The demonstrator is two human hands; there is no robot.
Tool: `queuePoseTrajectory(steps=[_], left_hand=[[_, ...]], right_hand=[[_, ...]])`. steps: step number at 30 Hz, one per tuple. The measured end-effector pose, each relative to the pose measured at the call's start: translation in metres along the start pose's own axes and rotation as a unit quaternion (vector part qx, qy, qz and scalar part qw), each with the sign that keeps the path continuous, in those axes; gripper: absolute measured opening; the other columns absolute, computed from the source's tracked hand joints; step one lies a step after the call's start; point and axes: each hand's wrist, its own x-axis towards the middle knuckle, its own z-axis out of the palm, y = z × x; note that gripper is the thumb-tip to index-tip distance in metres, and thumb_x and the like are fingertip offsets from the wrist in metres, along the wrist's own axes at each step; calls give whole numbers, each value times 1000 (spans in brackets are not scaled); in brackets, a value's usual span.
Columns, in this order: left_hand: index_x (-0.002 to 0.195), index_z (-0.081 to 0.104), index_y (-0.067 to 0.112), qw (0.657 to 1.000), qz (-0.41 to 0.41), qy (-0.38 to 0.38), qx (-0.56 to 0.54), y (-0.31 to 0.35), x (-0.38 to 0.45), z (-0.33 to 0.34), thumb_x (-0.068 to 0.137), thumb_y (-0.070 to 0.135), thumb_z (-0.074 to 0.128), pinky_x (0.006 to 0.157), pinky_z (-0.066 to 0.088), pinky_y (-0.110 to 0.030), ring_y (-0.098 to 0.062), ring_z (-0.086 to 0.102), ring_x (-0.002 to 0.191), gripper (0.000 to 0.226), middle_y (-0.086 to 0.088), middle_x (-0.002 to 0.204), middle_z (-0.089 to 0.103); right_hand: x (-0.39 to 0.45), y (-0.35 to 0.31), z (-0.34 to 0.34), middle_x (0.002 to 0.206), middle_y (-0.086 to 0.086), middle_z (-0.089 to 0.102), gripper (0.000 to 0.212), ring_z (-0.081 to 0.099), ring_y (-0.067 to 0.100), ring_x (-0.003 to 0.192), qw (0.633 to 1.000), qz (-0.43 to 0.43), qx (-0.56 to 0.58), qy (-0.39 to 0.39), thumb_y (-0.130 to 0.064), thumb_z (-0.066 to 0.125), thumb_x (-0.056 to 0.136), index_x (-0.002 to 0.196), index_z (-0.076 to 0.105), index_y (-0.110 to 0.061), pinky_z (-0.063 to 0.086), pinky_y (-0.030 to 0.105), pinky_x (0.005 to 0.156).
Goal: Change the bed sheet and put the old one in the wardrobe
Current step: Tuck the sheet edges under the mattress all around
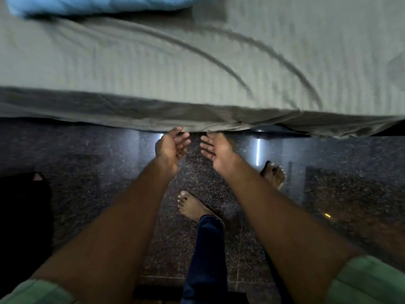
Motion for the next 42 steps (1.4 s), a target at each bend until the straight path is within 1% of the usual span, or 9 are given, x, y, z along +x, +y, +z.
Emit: queuePoseTrajectory(steps=[3,7,11,15,18,24,31,37,42], left_hand=[[122,64,20,994,53,42,81,22,3,-38,106,24,49,63,43,-22,-8,66,77,23,-3,109,71],[127,65,14,988,96,45,113,48,7,-64,105,17,46,64,42,-24,-13,65,82,29,-6,115,68],[142,54,10,992,22,-9,-126,73,22,-72,111,40,23,100,48,-34,-23,59,128,53,-9,138,63],[155,37,1,957,-17,-23,-289,93,49,-62,101,71,20,120,32,-42,-30,47,142,90,-20,152,49],[144,53,6,931,-4,11,-365,87,62,-59,94,80,28,113,44,-41,-29,62,126,92,-16,135,65],[113,76,23,913,12,65,-403,100,61,-13,93,71,31,100,52,-56,-40,67,115,69,-10,113,77],[127,64,17,964,-20,-7,-265,99,85,-54,92,74,29,101,48,-40,-32,65,110,75,-13,116,71],[124,65,16,985,-112,-80,-105,91,61,-119,101,71,14,105,44,-37,-28,61,128,79,-15,132,68],[139,60,15,980,-72,-51,-178,121,40,-168,103,67,24,115,40,-36,-25,60,130,72,-13,137,66]], right_hand=[[4,-3,39,81,2,62,13,54,16,65,999,-21,-36,23,-19,61,99,89,66,-14,43,27,58],[34,-18,55,87,5,66,18,62,14,60,996,-54,-38,68,-12,67,92,109,67,-7,48,21,46],[38,-24,70,95,15,65,12,65,24,66,981,-50,119,143,-5,48,99,103,60,-4,54,27,52],[38,-22,94,122,11,66,48,65,27,110,941,-13,322,105,-36,32,107,140,56,-10,53,36,101],[47,-21,104,101,4,69,51,66,24,99,901,24,428,69,-52,29,101,123,63,-22,52,37,97],[89,-24,103,154,-3,52,91,44,34,143,812,-23,583,12,-94,45,62,132,67,-40,26,64,120],[77,-23,103,145,11,61,83,52,44,135,838,-49,537,-83,-83,42,74,136,66,-33,33,73,109],[21,18,117,143,11,61,69,60,29,128,935,-10,346,74,-63,27,105,142,56,-13,43,42,112],[-26,56,177,131,11,68,36,67,22,96,988,51,143,29,-35,40,109,128,59,-11,52,32,79]])
